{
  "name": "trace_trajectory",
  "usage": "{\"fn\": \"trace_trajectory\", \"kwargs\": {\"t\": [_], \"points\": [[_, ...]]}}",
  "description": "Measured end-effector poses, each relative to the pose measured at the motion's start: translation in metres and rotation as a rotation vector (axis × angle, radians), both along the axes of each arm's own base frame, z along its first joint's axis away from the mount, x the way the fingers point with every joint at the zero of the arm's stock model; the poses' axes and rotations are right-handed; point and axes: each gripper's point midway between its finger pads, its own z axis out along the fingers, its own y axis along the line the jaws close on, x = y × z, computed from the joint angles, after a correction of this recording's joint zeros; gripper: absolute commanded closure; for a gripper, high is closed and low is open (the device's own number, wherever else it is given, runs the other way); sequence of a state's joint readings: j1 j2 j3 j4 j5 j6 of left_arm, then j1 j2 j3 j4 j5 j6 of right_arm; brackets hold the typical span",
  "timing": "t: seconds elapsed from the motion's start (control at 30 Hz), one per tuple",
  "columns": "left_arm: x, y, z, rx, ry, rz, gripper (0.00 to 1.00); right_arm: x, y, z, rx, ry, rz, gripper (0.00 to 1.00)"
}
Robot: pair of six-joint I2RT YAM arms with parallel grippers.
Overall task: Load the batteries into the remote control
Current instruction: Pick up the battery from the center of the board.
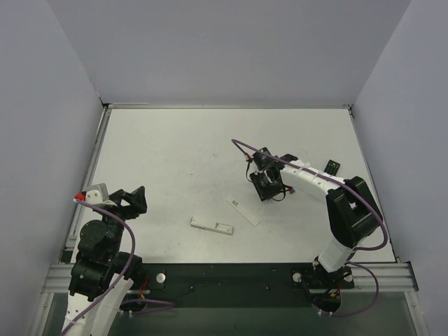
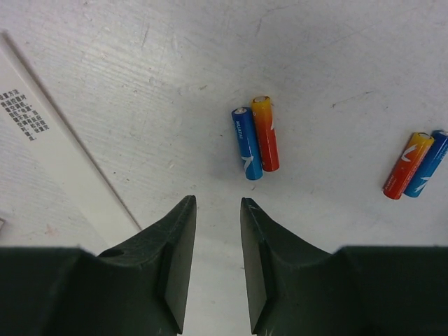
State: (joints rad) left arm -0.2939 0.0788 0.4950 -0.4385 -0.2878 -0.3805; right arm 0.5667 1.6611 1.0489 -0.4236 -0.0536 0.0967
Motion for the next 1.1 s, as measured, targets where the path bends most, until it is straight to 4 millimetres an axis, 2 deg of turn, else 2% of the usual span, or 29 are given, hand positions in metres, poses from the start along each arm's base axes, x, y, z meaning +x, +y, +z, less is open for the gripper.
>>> {"fn": "trace_trajectory", "kwargs": {"t": [0.53, 0.8, 1.1], "points": [[0.000, 0.000, 0.000, 0.000, 0.000, 0.000, 0.19, 0.021, 0.001, -0.015, -0.031, 0.020, -0.020, 0.78], [0.000, 0.000, 0.000, 0.001, 0.000, 0.000, 0.19, 0.032, 0.006, -0.011, -0.024, 0.000, -0.011, 0.79], [0.000, 0.000, 0.000, 0.002, 0.000, 0.000, 0.19, 0.030, 0.004, -0.025, -0.048, 0.036, -0.011, 0.80]]}}
